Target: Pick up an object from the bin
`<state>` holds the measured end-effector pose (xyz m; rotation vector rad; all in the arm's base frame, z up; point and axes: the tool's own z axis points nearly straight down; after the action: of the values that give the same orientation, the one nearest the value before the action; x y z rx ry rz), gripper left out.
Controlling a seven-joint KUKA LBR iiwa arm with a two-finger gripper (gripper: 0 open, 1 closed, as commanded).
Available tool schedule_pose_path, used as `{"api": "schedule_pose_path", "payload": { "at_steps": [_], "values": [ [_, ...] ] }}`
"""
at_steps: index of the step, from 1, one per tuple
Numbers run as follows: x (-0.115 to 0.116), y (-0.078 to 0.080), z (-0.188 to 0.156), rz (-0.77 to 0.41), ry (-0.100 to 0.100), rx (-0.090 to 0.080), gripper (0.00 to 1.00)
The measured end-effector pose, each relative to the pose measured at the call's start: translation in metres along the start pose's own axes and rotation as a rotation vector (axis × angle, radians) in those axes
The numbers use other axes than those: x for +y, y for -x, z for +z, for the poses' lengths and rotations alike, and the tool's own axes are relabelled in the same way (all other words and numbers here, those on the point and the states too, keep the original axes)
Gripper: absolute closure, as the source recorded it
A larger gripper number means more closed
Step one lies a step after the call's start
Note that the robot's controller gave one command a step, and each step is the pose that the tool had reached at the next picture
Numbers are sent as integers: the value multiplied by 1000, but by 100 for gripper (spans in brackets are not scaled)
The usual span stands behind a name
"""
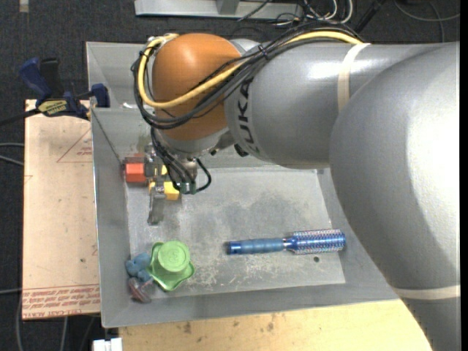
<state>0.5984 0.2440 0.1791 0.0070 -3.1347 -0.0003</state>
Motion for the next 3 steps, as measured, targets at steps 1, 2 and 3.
{"api": "schedule_pose_path", "payload": {
  "at_steps": [1, 2, 3],
  "values": [
    [-9, -61, 20, -305, -1, -4, 0],
    [-7, -72, 77, -318, 4, -15, 0],
    [-5, -84, 90, -403, 5, -19, 0]
  ]
}}
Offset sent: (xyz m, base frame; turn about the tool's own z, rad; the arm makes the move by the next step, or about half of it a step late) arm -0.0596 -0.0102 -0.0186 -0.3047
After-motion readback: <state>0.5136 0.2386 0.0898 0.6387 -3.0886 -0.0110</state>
